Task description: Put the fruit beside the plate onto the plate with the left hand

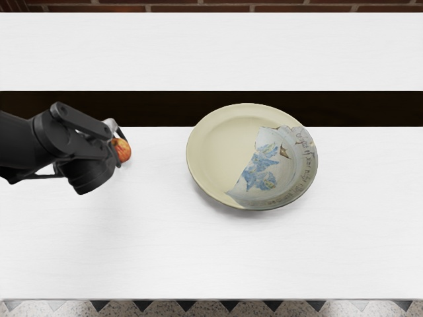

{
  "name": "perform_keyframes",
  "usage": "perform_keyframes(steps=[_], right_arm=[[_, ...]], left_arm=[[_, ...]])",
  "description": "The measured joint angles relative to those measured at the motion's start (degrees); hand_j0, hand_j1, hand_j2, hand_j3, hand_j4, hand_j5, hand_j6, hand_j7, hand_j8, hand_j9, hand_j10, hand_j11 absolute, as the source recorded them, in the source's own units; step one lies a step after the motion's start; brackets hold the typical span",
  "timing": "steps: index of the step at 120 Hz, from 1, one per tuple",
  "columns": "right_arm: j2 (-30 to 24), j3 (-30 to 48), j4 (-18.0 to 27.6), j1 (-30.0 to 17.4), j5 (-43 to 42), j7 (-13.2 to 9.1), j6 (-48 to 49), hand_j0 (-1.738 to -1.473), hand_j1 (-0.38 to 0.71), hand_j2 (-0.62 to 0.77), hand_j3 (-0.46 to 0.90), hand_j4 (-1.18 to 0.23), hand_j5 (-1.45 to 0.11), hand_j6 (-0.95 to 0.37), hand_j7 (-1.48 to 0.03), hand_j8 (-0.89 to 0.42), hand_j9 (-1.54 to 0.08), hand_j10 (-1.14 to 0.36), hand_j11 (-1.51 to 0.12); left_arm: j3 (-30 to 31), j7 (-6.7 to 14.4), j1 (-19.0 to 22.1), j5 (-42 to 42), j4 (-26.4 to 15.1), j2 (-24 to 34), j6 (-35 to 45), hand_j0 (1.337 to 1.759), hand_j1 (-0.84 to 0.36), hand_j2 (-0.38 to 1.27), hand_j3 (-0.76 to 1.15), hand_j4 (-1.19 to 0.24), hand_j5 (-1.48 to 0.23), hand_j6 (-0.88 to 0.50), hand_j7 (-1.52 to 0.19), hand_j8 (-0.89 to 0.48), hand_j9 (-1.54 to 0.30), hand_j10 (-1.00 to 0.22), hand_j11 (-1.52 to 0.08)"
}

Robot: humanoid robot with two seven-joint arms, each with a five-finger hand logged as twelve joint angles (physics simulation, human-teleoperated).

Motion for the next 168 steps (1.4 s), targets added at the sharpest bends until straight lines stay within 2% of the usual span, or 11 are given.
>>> perform_keyframes(steps=[33,38,56,72,93,100,106,113,168], right_arm=[[0.0,0.02,0.0,0.0,0.0,0.0,0.0,-1.658,-0.35,0.0,0.0,0.0,0.0,0.0,0.0,0.0,0.0,0.0,0.0],[0.0,0.01,0.0,0.0,0.0,0.0,-0.01,-1.658,-0.35,0.0,0.0,0.0,0.0,0.0,0.0,0.0,0.0,0.0,0.0],[0.0,0.0,0.0,0.0,0.0,0.0,-0.01,-1.658,-0.35,0.0,0.0,0.0,0.0,0.0,0.0,0.0,0.0,0.0,0.0],[0.0,0.0,0.0,0.0,0.0,0.0,-0.01,-1.658,-0.35,0.0,0.0,0.0,0.0,0.0,0.0,0.0,0.0,0.0,0.0],[0.0,0.0,0.0,0.0,0.0,0.0,0.0,-1.658,-0.35,0.0,0.0,0.0,0.0,0.0,0.0,0.0,0.0,0.0,0.0],[0.0,0.0,0.0,0.0,0.0,0.0,-0.01,-1.658,-0.35,0.0,0.0,0.0,0.0,0.0,0.0,0.0,0.0,0.0,0.0],[0.0,0.0,0.0,0.0,0.0,0.0,0.0,-1.658,-0.35,0.0,0.0,0.0,0.0,0.0,0.0,0.0,0.0,0.0,0.0],[0.0,0.0,0.0,0.0,0.0,0.0,0.0,-1.658,-0.35,0.0,0.0,0.0,0.0,0.0,0.0,0.0,0.0,0.0,0.0],[0.0,0.0,0.0,0.0,0.0,0.0,0.0,-1.658,-0.35,0.0,0.0,0.0,0.0,0.0,0.0,0.0,0.0,0.0,0.0]], left_arm=[[-0.18,-0.06,-3.16,-0.16,0.0,-0.45,-0.02,1.655,-0.3,0.24,0.0,-0.51,-0.84,-0.38,-0.84,-0.47,-0.83,-0.62,-0.83],[-0.34,-0.06,-3.9,-0.12,0.08,-0.64,-0.03,1.655,-0.28,0.16,0.0,-0.52,-0.84,-0.38,-0.84,-0.48,-0.84,-0.62,-0.84],[-0.94,-0.05,-6.45,-0.15,0.24,-3.89,-0.02,1.655,-0.27,0.15,0.0,-0.52,-0.85,-0.38,-0.85,-0.48,-0.84,-0.63,-0.84],[-3.12,-0.15,-7.14,0.02,0.42,-4.34,-0.04,1.655,-0.26,0.12,0.0,-0.53,-0.84,-0.39,-0.84,-0.49,-0.83,-0.62,-0.83],[-6.12,-0.36,-8.29,0.33,0.78,-5.16,-0.04,1.657,-0.28,0.26,0.0,-0.54,-0.83,-0.39,-0.83,-0.49,-0.81,-0.62,-0.81],[-6.93,-0.42,-8.88,0.48,0.9,-5.85,-0.06,1.656,-0.28,0.22,0.0,-0.53,-0.82,-0.39,-0.82,-0.48,-0.81,-0.61,-0.81],[-7.84,-0.46,-9.19,0.52,0.99,-6.18,-0.01,1.657,-0.3,0.32,0.0,-0.54,-0.82,-0.41,-0.81,-0.49,-0.8,-0.61,-0.8],[-8.51,-0.49,-9.15,0.57,1.15,-6.23,-0.04,1.658,-0.32,0.36,0.0,-0.54,-0.82,-0.43,-0.81,-0.5,-0.8,-0.61,-0.8],[-16.5,-0.6,-9.52,0.8,2.28,-6.23,0.04,1.658,-0.3,0.35,0.0,-0.57,-0.79,-0.46,-0.78,-0.52,-0.78,-0.6,-0.78]])
